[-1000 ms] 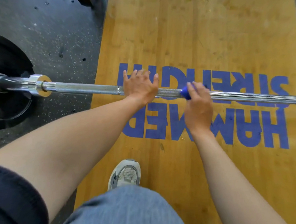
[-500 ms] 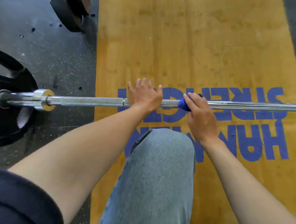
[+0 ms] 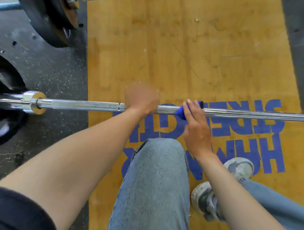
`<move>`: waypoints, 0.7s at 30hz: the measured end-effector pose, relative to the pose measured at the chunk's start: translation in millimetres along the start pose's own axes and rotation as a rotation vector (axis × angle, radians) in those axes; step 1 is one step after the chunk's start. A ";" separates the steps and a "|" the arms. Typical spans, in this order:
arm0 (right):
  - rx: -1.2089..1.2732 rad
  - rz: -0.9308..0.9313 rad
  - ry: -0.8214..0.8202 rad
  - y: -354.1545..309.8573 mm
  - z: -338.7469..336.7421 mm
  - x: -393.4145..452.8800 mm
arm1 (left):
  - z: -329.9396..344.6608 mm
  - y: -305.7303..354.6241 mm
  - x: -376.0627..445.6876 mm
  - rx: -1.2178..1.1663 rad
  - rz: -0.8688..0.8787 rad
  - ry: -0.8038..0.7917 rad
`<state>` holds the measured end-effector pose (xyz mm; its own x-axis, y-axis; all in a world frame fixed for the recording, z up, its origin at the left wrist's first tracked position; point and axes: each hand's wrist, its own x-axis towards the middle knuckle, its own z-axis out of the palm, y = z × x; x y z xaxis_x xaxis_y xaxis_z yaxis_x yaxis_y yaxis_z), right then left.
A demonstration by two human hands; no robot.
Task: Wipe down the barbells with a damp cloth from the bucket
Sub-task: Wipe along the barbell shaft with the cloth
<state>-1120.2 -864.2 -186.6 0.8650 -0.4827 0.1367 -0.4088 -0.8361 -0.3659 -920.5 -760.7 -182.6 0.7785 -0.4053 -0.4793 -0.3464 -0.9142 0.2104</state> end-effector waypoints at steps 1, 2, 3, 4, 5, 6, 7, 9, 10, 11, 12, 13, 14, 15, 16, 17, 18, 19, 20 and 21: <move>-0.011 -0.100 -0.015 0.4 1.9 3.5 | -0.9 -0.1 4.4 0.008 -0.002 -0.004; -0.016 -0.087 0.012 6.9 4.1 11.2 | -2.1 -0.7 9.0 0.011 -0.004 -0.006; 0.003 0.051 0.071 13.5 5.1 16.3 | -3.3 -0.5 12.0 0.013 0.000 -0.005; 0.043 0.244 0.140 15.3 4.9 18.8 | -3.7 -0.1 13.8 0.013 0.009 0.010; 0.075 0.384 0.190 12.0 6.7 21.0 | -3.4 0.8 15.2 0.011 0.026 0.039; 0.087 0.406 0.200 3.6 10.6 23.0 | -3.9 2.1 16.2 0.001 0.043 0.075; 0.087 0.317 0.165 -8.3 13.6 24.0 | -5.0 2.9 16.9 -0.015 0.054 0.109; 0.061 0.055 0.083 -15.7 16.2 22.6 | -7.0 3.6 18.1 -0.043 0.061 0.166; 0.057 0.048 0.092 -7.6 16.7 27.1 | -7.8 3.9 19.4 -0.053 0.064 0.187; 0.085 0.163 0.130 1.8 14.6 31.5 | -8.6 4.3 20.2 -0.060 0.068 0.200; 0.126 0.327 0.178 7.6 11.0 34.4 | -9.0 3.9 20.6 -0.061 0.072 0.215; 0.135 0.435 0.209 9.3 9.8 35.9 | -8.8 3.8 21.4 -0.057 0.074 0.237; 0.121 0.442 0.212 5.2 10.5 37.0 | -8.7 4.2 22.6 -0.055 0.075 0.259; 0.102 0.355 0.181 -2.9 12.1 37.2 | -9.0 4.8 24.4 -0.057 0.073 0.267; 0.087 0.226 0.141 -10.1 13.7 35.6 | -9.8 5.2 26.5 -0.057 0.066 0.254; 0.060 0.128 0.123 -12.1 14.9 34.2 | -10.5 5.5 28.9 -0.051 0.050 0.222; 0.032 0.097 0.135 -8.3 15.3 35.1 | -11.3 5.6 31.0 -0.041 0.035 0.182; 0.021 0.150 0.171 -2.6 14.6 36.3 | -12.5 5.9 32.5 -0.034 0.023 0.143; 0.026 0.270 0.221 1.3 14.4 37.3 | -13.0 6.1 34.5 -0.023 0.014 0.117; 0.045 0.391 0.263 0.2 15.1 39.5 | -13.5 6.8 37.3 -0.011 0.005 0.097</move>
<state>-1081.7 -879.4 -195.1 0.5434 -0.8134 0.2076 -0.6707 -0.5694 -0.4753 -886.8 -782.1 -187.5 0.8239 -0.4078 -0.3935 -0.3449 -0.9118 0.2226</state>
